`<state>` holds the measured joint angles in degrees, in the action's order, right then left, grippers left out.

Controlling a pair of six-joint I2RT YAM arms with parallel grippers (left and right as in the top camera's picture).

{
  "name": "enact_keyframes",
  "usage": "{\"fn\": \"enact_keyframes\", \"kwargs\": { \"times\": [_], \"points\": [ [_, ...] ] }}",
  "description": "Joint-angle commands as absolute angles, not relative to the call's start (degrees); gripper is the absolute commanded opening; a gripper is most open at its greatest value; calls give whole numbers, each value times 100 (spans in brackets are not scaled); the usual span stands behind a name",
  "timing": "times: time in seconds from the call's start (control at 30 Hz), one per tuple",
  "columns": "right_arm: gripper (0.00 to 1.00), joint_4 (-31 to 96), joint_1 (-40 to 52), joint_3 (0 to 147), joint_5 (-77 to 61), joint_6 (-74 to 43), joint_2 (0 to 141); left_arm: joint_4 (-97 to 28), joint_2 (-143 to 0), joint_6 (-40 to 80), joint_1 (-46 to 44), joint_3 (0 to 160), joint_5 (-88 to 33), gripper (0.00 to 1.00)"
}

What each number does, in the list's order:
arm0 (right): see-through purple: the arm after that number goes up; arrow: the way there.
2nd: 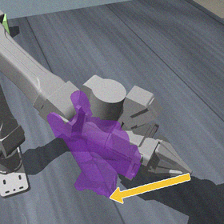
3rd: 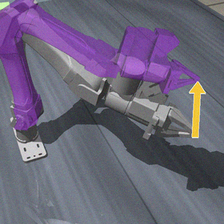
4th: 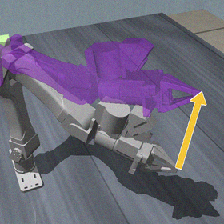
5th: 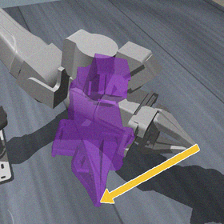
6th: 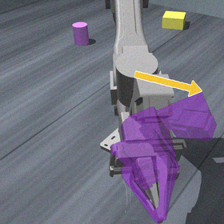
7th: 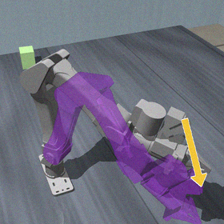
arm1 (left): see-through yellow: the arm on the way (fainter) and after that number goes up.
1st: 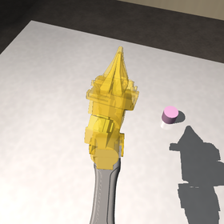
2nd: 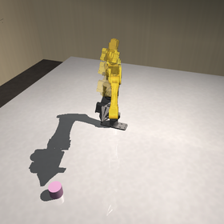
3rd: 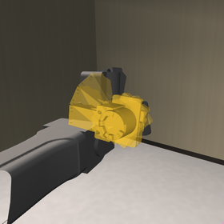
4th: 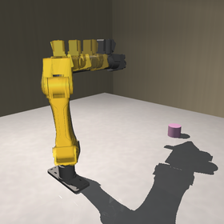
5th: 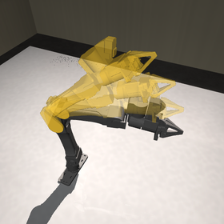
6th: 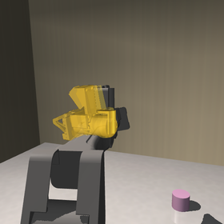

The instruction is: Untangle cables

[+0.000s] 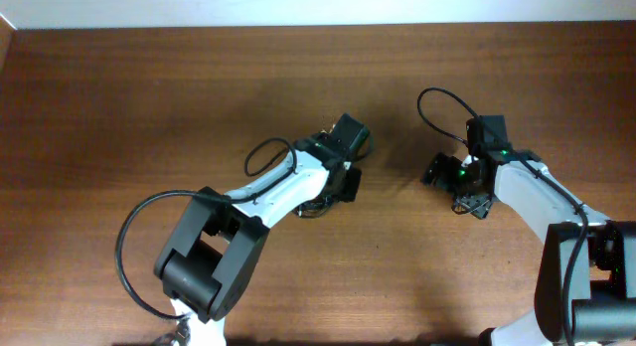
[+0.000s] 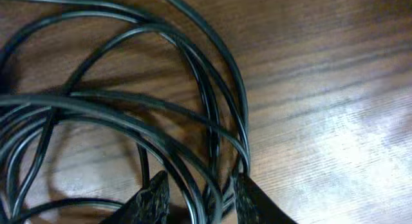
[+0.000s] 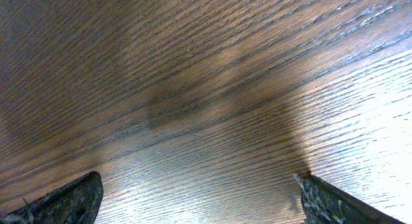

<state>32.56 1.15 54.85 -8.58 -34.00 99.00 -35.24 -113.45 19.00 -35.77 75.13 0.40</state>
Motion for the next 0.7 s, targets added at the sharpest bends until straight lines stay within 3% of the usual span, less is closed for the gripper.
{"fn": "enact_keyframes", "kwargs": {
  "times": [0.0, 0.27, 0.3, 0.33, 0.37, 0.47, 0.63, 0.67],
  "points": [
    [99, 3282, 91, 5378, -683, -3339, 10077, -3437, -11262, 2034, -3586, 7378, 504, 36],
    [98, 3367, 89, 5378, -683, -3339, 10077, -3166, -11262, 2272, -3701, 7043, 545, 22],
    [99, 3367, 89, 5378, -687, -3339, 10077, -3155, -11262, 2272, -3701, 7030, 543, 17],
    [99, 3369, 89, 5378, -744, -3339, 10077, -3142, -11262, 2270, -3701, 7030, 541, 6],
    [99, 3371, 89, 5378, -1033, -3334, 10077, -3105, -11257, 2268, -3701, 7039, 539, 0],
    [100, 3277, 71, 5378, -2255, -2757, 10077, -3271, -11030, 2099, -3625, 7301, 510, 0],
    [76, 3162, 67, 5378, -3795, -2375, 10077, -3522, -9913, 1680, -3026, 7666, -1249, 0],
    [76, 3050, 69, 5378, -4397, -2335, 10077, -3527, -9701, 1656, -2749, 7666, -1890, 0]
  ]
}}
